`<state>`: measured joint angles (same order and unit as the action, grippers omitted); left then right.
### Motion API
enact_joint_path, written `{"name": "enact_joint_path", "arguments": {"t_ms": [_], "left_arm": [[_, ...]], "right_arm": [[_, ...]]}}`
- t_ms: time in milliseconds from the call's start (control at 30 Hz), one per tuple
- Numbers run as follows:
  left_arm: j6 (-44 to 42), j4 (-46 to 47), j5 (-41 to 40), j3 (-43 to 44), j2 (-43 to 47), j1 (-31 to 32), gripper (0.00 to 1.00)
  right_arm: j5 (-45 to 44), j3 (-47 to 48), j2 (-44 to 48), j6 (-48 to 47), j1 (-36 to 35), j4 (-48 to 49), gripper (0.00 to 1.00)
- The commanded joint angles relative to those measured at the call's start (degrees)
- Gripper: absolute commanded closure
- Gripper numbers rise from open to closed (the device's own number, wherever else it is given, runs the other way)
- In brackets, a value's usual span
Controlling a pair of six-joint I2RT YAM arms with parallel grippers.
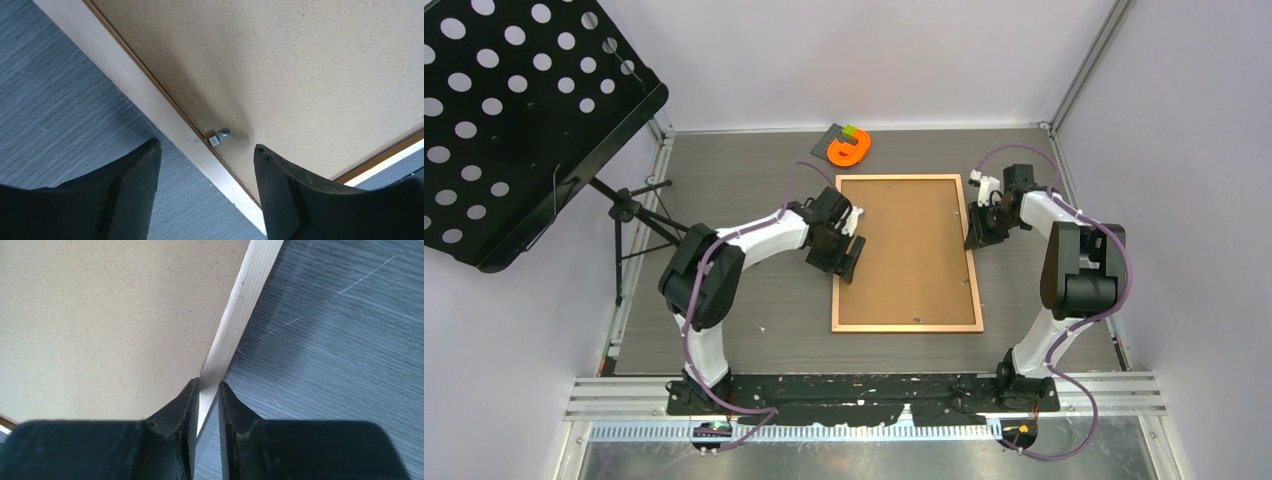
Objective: Put the photo into the frame
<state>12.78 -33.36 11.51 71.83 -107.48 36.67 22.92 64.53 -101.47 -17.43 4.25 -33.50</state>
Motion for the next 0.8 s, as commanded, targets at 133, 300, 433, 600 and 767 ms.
{"name": "enact_joint_path", "arguments": {"t_ms": [133,300,433,600,767], "left_arm": [[-7.56,-0.17,-4.49,0.94,6.66,-0.53,0.26],[-9.33,-0.14,-5.93,0.51,9.28,-2.00,0.26],[-8.79,-0.85,-3.92,0.55,10.04,-4.17,0.27],[-8.47,-0.50,-2.80,-0.27,11.19,-5.85,0.27],[-8.10,-0.71,-2.19,-0.37,11.67,-6.36,0.28]], "right_arm": [[-0.19,4.85,-3.79,3.51,-0.12,0.64,0.92],[-0.75,7.68,-5.99,2.18,-0.12,-0.72,0.94],[-2.84,9.29,-7.23,0.31,-0.11,-1.59,0.94],[-3.89,10.06,-7.48,-0.76,-0.12,-1.54,0.87],[-3.75,9.82,-6.34,1.45,-0.12,0.27,0.67]]}}
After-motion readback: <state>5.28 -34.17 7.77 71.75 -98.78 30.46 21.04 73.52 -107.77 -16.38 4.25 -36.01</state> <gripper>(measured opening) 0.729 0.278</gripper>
